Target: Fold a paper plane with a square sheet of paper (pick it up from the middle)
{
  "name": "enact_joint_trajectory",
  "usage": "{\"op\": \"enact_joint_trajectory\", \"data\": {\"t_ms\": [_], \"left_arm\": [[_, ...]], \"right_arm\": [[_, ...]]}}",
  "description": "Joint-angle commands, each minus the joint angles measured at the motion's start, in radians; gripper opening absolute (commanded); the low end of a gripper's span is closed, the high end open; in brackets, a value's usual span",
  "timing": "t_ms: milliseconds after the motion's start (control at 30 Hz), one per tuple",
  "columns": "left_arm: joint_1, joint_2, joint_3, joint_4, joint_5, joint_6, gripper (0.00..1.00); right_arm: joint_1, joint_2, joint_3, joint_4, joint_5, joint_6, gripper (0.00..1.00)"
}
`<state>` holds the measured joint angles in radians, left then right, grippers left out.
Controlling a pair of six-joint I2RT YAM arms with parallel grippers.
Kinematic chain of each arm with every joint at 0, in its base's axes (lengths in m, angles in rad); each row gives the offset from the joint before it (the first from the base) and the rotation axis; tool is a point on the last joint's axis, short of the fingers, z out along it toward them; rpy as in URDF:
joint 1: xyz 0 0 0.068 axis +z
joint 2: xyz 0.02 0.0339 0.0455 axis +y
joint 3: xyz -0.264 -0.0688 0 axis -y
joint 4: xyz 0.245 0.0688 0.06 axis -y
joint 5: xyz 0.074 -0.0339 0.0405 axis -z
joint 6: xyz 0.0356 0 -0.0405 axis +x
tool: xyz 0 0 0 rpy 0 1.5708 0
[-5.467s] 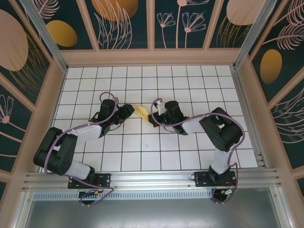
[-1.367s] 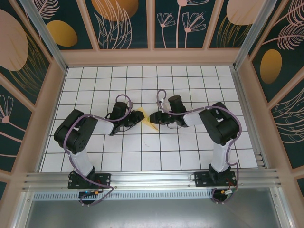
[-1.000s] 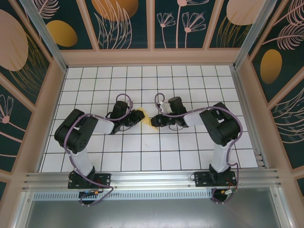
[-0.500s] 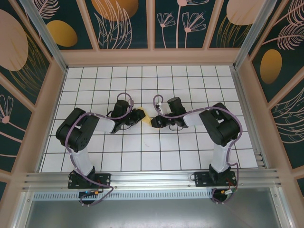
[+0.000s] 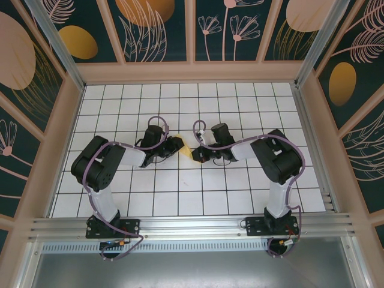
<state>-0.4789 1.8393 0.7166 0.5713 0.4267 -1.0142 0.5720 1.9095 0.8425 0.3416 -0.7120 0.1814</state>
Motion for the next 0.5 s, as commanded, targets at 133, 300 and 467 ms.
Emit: {"op": "enact_joint_trajectory", "data": {"t_ms": [133,300,467], "left_arm": [[-0.004,-0.019,0.020,-0.006,0.004,0.026,0.30],[-0.004,-0.038,0.009,0.014,0.011,0.033,0.31],[-0.004,-0.053,-0.010,0.061,0.030,0.028,0.32]], "right_arm": [[-0.014,0.032,0.003,0.093,-0.112,0.132,0.00],[-0.019,0.028,-0.016,0.148,-0.150,0.230,0.00],[-0.050,0.040,-0.011,0.142,-0.155,0.287,0.00]]}}
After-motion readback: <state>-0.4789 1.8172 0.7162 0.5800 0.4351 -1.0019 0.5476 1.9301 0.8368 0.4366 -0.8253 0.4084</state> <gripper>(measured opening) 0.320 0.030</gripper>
